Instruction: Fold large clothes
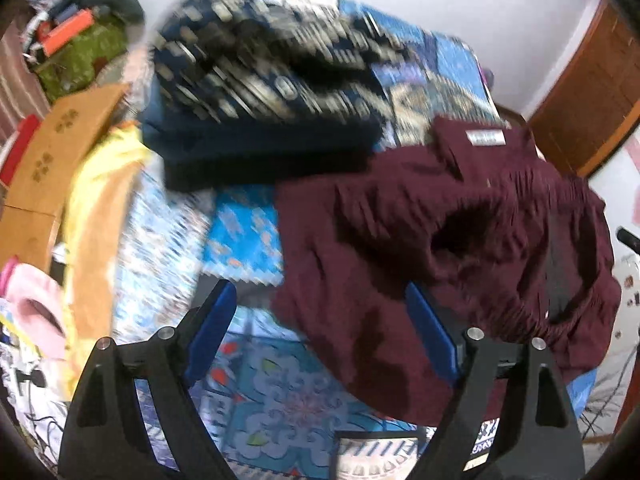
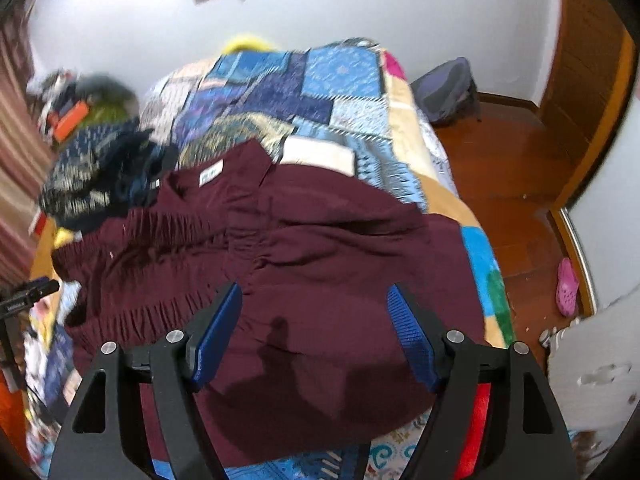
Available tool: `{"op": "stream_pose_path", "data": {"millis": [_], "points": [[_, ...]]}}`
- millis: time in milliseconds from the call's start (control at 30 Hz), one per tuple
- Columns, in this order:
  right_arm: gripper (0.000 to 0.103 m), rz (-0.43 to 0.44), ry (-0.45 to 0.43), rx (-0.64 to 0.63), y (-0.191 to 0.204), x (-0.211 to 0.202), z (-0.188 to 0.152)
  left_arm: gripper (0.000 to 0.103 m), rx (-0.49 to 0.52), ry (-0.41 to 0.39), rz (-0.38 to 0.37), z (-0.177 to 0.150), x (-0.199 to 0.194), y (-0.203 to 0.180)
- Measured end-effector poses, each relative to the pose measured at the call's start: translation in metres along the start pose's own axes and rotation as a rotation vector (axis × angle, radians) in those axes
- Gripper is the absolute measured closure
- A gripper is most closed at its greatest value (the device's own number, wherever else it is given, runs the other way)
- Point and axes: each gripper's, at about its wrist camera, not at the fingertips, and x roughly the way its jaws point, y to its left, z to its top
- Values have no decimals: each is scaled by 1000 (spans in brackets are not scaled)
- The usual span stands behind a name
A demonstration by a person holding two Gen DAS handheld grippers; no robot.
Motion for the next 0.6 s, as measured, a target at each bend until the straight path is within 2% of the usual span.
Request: {"op": "stream_pose_path", "data": {"millis": [67, 267, 367, 433, 500, 533, 600], "points": [[31, -10, 31, -43, 8, 12, 4, 17, 27, 35, -21, -1, 15, -10], [31, -68, 144, -187, 21, 67, 25, 17, 103, 90, -17, 21, 59, -39], [34, -70, 191, -146, 7, 90, 38, 16, 83, 107, -18, 37, 82, -37], [34, -93, 193, -129, -4, 98, 46, 12, 45, 98, -11, 47, 93, -28], [34, -110, 193, -112, -13, 102, 50, 12, 3, 80, 40, 57, 102, -16], [34, -119, 192, -104, -17, 105, 51, 12, -19, 69, 119, 63, 109, -7], [34, -139, 184, -94, -23, 107, 51, 12, -67, 66, 186, 69, 120, 12]]}}
